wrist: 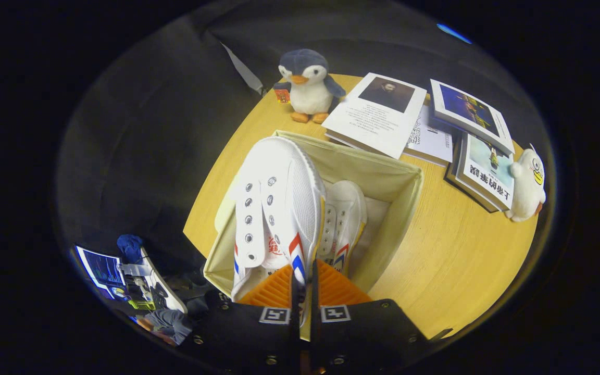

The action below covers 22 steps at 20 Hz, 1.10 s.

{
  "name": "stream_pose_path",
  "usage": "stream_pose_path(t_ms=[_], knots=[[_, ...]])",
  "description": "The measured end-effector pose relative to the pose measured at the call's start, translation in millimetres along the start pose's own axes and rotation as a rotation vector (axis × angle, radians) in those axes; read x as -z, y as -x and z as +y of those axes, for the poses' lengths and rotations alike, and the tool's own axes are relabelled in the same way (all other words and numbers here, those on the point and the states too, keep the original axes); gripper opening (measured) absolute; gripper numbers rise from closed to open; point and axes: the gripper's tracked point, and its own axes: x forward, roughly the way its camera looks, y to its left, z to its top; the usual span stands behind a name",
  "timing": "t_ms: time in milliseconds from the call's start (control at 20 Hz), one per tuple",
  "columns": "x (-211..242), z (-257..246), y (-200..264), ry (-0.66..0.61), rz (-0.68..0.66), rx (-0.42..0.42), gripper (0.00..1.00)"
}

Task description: Open the storage box then place both shoes into the box .Put the left shoe in first, then the right shoe, with the right side of both shoes facing outward in a uniform manner.

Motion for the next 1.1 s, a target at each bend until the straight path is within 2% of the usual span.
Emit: stream_pose_path(t_ms=[50,150,200,250,500,650,800,850,1100], knots=[[-5.7,-1.3,0.9,0.006,-0.017,0.011,0.18],[-12.1,-1.5,5.5,0.018,-0.059,0.014,0.51],[-16.8,-4.4,9.3,0.026,-0.08,0.022,0.84],[-22.4,-5.8,21.4,0.031,-0.1,0.023,0.91],[-24.1,-21.4,52.6,0.028,-0.192,0.035,0.91],[-30.7,-41.1,88.0,0.022,-0.32,0.076,0.92],[-35.0,-68.8,135.7,0.0,-0.481,0.144,0.92],[-24.5,-77.6,168.5,-0.004,-0.537,0.179,0.92],[-23.1,-132.1,260.7,-0.079,-0.839,0.33,0.92]])
